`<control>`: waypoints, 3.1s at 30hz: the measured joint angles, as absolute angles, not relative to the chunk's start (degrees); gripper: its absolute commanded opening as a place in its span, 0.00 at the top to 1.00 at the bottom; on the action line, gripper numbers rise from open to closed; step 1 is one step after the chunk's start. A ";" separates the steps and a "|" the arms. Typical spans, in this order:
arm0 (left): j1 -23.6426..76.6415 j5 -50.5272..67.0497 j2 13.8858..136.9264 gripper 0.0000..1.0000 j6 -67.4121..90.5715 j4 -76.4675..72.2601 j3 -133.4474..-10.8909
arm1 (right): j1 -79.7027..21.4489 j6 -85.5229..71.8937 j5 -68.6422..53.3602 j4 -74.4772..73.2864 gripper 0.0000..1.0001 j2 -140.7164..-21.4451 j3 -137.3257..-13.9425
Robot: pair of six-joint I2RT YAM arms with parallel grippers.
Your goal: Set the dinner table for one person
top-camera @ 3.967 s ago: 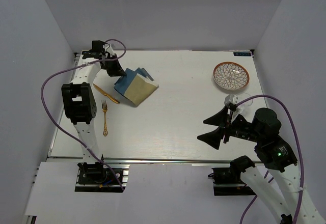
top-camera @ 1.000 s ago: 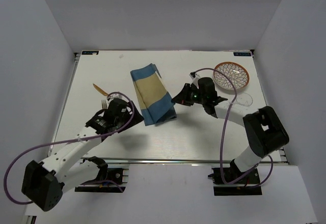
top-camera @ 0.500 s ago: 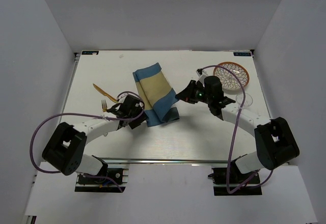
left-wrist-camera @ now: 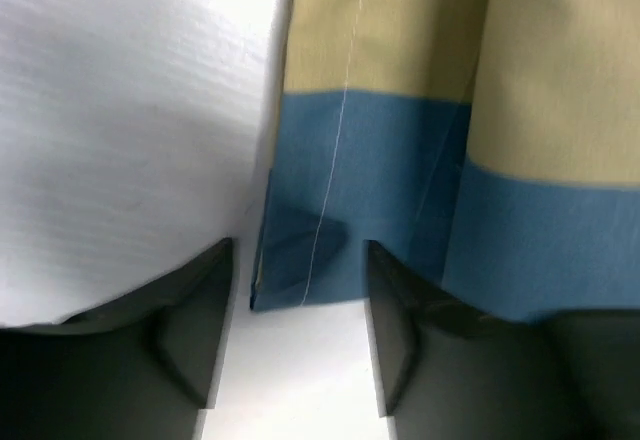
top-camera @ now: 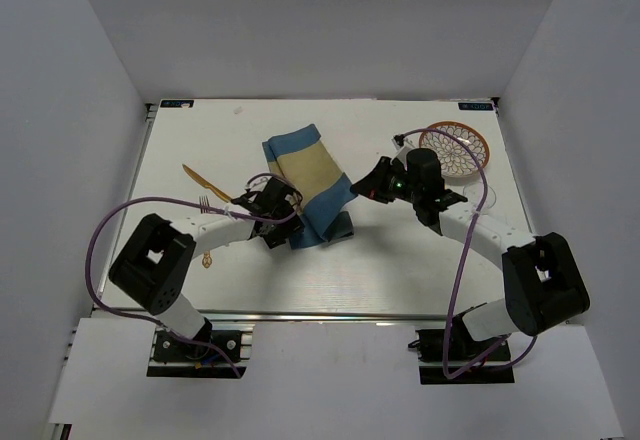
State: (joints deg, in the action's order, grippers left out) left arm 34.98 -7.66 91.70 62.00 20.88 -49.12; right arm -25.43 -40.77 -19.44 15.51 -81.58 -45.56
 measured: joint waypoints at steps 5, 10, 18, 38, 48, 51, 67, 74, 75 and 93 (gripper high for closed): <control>36.53 -8.21 87.99 0.27 62.61 22.87 -46.76 | -24.67 -40.77 -19.59 14.59 1.00 -81.67 -45.56; 37.50 -8.49 87.55 0.35 62.65 24.73 -46.78 | -24.27 -41.23 -19.84 14.50 1.00 -82.17 -45.58; 38.48 -8.54 90.56 0.45 63.07 24.21 -48.34 | -23.99 -41.87 -20.80 14.52 1.00 -82.24 -45.58; 38.37 -15.25 94.30 1.00 61.06 31.31 -55.70 | -21.61 -41.36 -23.94 12.97 1.00 -79.44 -45.60; 34.24 -28.62 83.66 1.00 53.71 46.17 -78.67 | -17.45 -35.24 -11.73 -4.40 1.00 -59.02 -47.05; 32.77 -29.54 79.88 1.00 52.51 48.77 -78.59 | -16.78 -33.78 -8.29 -8.95 1.00 -51.37 -44.71; 31.18 -29.23 68.49 1.00 52.36 53.56 -72.73 | -15.38 -29.54 -4.16 -23.18 1.00 -44.27 -46.94; 30.79 -29.89 64.07 1.00 52.56 56.45 -72.60 | -15.00 -28.84 -2.59 -28.29 1.00 -41.23 -50.78; 30.79 -29.98 64.05 1.00 52.47 56.29 -73.65 | -15.00 -28.56 -2.48 -28.60 1.00 -41.23 -51.86; 31.38 -24.60 49.89 0.02 51.81 52.80 -60.55 | -15.03 -26.46 -4.19 -29.67 0.11 -40.62 -47.07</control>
